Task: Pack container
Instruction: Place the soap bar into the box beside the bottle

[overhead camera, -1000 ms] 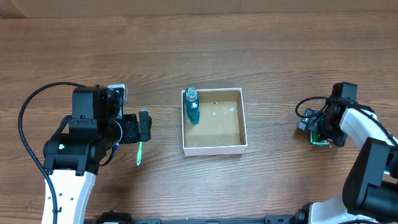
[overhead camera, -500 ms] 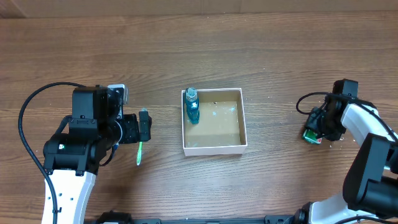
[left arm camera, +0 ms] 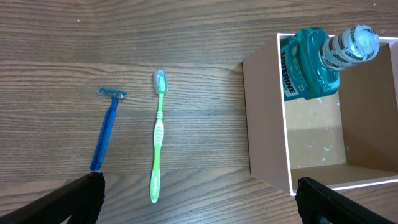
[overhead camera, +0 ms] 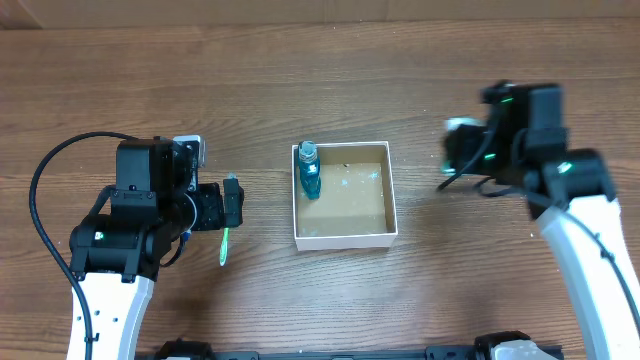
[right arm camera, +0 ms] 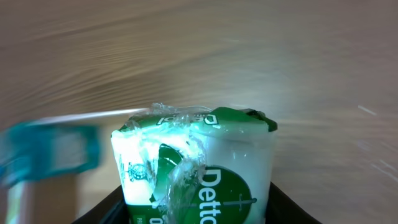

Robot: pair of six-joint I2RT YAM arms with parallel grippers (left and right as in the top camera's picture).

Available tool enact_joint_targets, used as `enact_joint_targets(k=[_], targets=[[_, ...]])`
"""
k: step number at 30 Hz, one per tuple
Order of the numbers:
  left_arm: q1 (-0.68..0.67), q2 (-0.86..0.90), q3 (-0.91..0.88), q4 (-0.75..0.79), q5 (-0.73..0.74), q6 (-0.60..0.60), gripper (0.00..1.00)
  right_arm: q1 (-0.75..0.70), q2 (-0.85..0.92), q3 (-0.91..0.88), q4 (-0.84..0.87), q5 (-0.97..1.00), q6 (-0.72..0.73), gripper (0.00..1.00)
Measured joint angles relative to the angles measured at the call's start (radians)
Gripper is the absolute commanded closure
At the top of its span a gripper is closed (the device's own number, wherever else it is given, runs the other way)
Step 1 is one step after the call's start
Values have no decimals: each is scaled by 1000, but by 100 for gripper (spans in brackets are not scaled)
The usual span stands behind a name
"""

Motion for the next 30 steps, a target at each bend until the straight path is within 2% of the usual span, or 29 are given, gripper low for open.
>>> enact_joint_targets(k=[4,7,14,15,17,18,20,24,30], targets=[[0,0,0,0,0,0,0,231,13,3,26,47,57,75],[0,0,0,0,0,0,0,377,113,3,60,79,108,75],[0,0,0,0,0,0,0,412,447,3,137,108,193,75],[0,0,0,0,0,0,0,412,475,3,150,109,196,73],[0,0,0,0,0,0,0,412,516,3,173,111,201,55],[0,0,0,0,0,0,0,412,526,3,186,111,203,53],[0,0,0,0,0,0,0,412,529,3,206,111,203,39],[0,0,0,0,0,0,0,412,529,3,223,112,203,24],[0,0,0,-1,0,0,0,413,492,54,137,137,207,22]])
